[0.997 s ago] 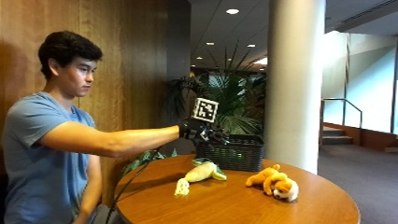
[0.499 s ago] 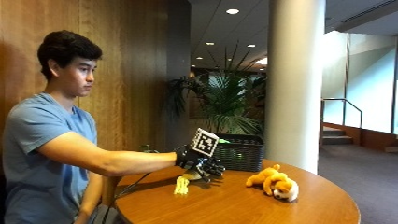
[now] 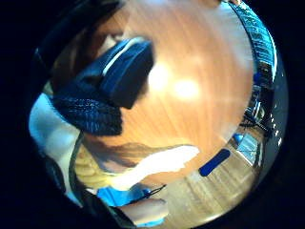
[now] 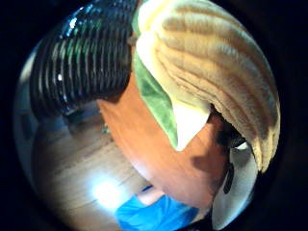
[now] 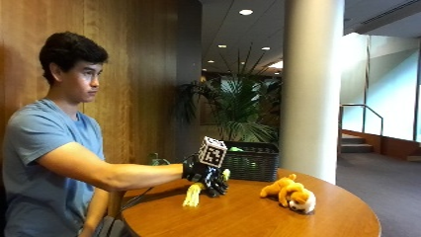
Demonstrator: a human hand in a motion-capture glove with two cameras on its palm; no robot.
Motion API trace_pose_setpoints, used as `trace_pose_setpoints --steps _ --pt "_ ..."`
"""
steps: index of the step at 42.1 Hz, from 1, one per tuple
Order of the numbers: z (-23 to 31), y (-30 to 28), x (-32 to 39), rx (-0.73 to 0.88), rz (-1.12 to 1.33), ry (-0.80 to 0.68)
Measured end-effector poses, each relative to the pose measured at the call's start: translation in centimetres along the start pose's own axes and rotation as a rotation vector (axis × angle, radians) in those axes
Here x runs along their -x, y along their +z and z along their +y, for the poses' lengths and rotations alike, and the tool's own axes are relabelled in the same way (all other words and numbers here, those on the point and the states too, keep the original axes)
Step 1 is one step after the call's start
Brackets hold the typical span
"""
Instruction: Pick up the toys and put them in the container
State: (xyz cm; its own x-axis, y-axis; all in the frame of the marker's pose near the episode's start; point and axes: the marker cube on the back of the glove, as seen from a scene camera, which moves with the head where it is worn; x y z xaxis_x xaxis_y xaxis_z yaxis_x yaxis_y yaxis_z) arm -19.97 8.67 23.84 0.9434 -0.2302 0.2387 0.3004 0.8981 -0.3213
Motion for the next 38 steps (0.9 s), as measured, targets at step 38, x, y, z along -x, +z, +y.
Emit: trace_pose_setpoints --steps 38 --pt "1.3 -25.4 -1.5 -0.388 0.251 0.132"
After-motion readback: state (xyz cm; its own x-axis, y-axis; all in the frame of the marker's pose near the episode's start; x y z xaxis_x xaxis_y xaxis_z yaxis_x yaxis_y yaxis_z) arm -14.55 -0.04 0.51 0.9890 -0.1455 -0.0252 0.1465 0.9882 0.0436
